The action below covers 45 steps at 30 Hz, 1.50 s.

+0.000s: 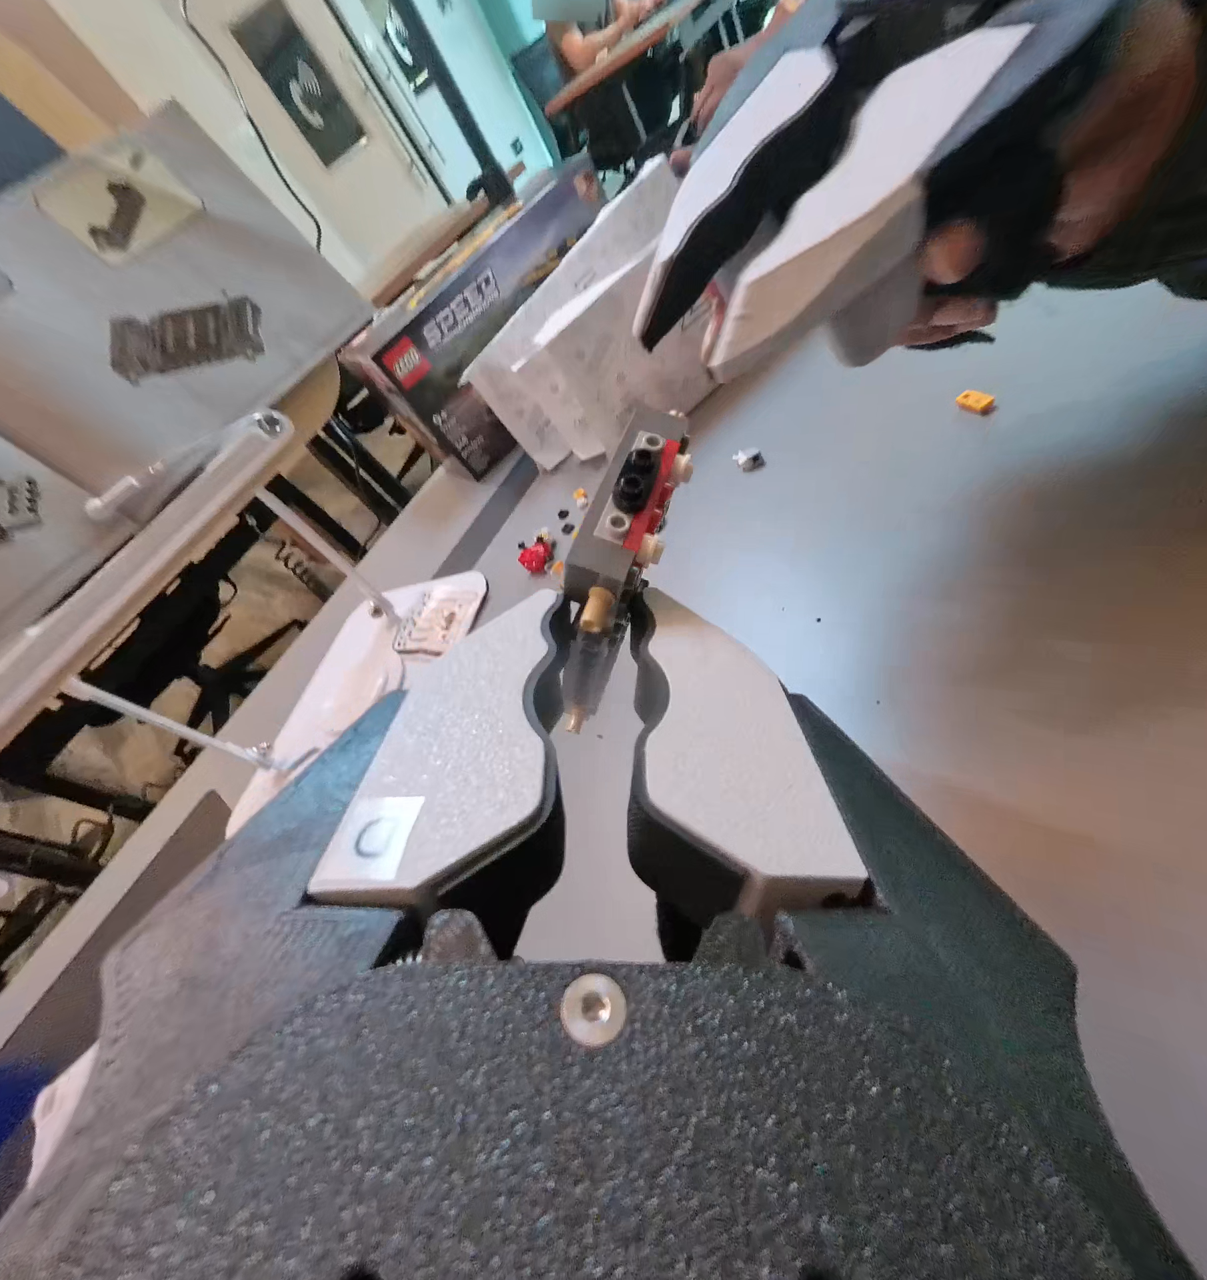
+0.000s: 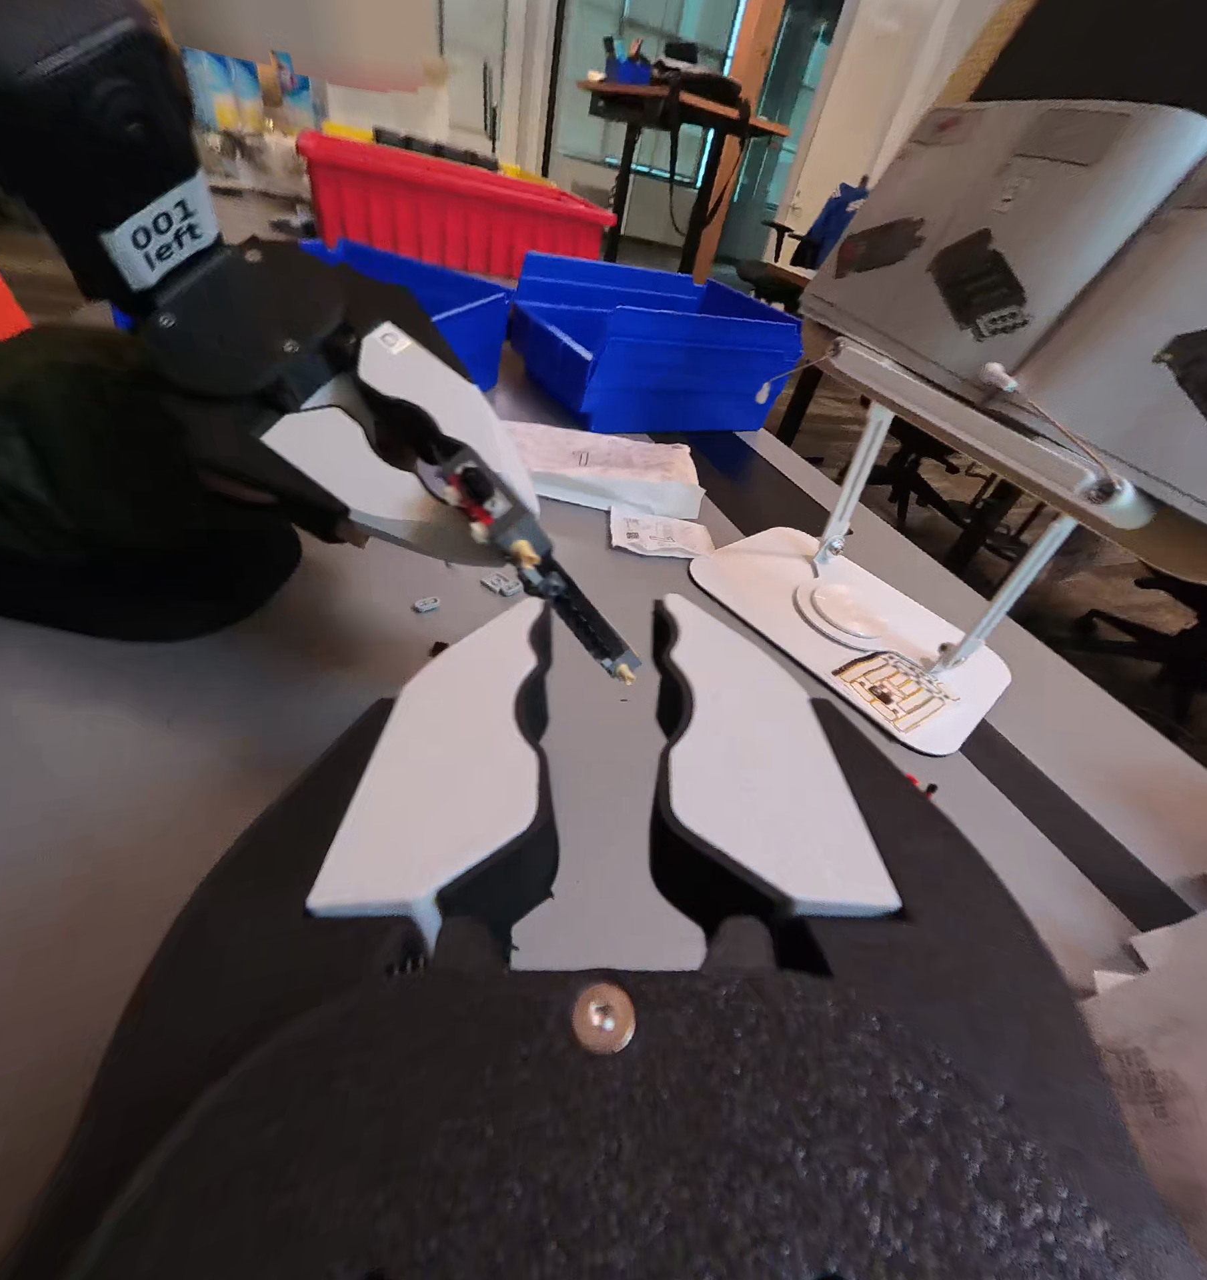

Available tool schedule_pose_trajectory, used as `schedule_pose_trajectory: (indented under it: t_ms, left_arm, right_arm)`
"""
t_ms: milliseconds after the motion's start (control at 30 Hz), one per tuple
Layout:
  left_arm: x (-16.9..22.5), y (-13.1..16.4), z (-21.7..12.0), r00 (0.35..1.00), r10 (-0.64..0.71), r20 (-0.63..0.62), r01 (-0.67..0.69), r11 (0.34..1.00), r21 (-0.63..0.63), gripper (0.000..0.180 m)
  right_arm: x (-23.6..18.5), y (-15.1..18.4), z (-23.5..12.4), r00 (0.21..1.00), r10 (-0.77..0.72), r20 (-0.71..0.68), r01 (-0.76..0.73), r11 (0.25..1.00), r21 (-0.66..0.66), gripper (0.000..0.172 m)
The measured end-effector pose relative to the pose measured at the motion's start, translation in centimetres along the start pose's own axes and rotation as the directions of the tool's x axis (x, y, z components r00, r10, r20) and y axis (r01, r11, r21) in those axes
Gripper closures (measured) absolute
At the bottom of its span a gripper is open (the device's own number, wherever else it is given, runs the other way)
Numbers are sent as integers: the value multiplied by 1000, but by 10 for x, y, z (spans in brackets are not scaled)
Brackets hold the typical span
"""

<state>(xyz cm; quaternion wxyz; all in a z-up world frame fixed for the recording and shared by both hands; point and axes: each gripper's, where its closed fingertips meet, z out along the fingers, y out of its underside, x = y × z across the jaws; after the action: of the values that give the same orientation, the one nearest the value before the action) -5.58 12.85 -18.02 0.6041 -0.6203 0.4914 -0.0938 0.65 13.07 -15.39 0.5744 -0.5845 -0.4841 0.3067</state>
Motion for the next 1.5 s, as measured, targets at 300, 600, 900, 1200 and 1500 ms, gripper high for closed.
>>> schedule_pose_trajectory:
  t_ms: [300, 600, 900, 1200, 1500]
  left_arm:
    - [18, 11, 7, 996, 41, -85, -47, 996, -70, 165]
    - [35, 17, 11, 985, 72, -158, -87, 992, -94, 164]
    - [40, 16, 12, 982, 58, -182, -74, 994, -85, 164]
    - [39, 9, 11, 981, 101, -168, -106, 994, -25, 154]
    - [50, 14, 9, 957, 201, -209, -213, 976, -38, 160]
  right_arm:
    - [-23, 25, 18, 983, -178, 39, 182, 971, -153, 114]
    - [-38, 39, 23, 956, -276, 96, 291, 932, -215, 134]
    - [-44, 44, 24, 939, -322, 120, 342, 910, -235, 154]
    - [-37, 58, 24, 936, -338, 102, 352, 867, -352, 157]
    - [-50, 58, 25, 888, -435, 149, 457, 799, -392, 157]
